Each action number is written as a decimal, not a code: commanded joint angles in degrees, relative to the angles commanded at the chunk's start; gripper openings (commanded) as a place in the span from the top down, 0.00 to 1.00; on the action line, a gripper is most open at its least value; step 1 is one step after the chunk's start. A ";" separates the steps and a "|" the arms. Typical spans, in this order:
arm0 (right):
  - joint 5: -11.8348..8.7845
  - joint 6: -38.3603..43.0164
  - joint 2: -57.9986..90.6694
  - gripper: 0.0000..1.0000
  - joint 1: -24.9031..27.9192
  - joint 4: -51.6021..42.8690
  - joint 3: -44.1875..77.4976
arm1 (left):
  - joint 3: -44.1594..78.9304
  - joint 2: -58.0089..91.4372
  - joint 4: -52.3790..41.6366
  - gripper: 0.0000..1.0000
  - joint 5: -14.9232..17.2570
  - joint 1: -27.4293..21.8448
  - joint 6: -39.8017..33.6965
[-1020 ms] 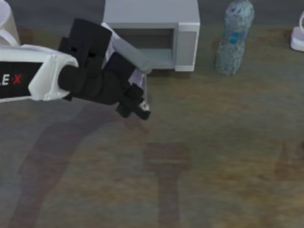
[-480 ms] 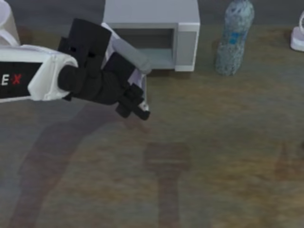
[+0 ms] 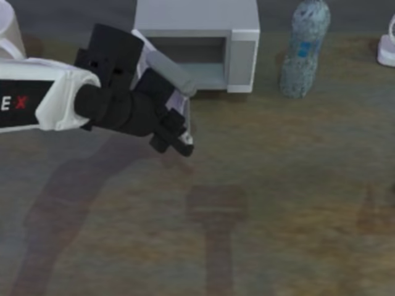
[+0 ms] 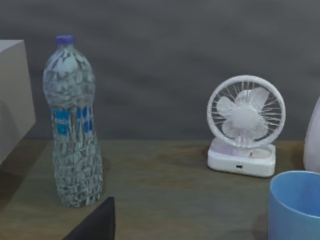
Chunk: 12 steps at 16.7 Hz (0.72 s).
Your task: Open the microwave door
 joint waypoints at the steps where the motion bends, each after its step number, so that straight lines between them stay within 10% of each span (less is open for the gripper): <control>1: 0.00 0.00 0.00 0.00 0.00 0.00 0.00 | -0.05 -0.06 -0.25 1.00 0.43 0.28 0.75; 12: 0.00 0.00 0.00 0.00 0.00 0.00 0.00 | -0.30 -0.76 -1.71 1.00 3.41 2.53 5.43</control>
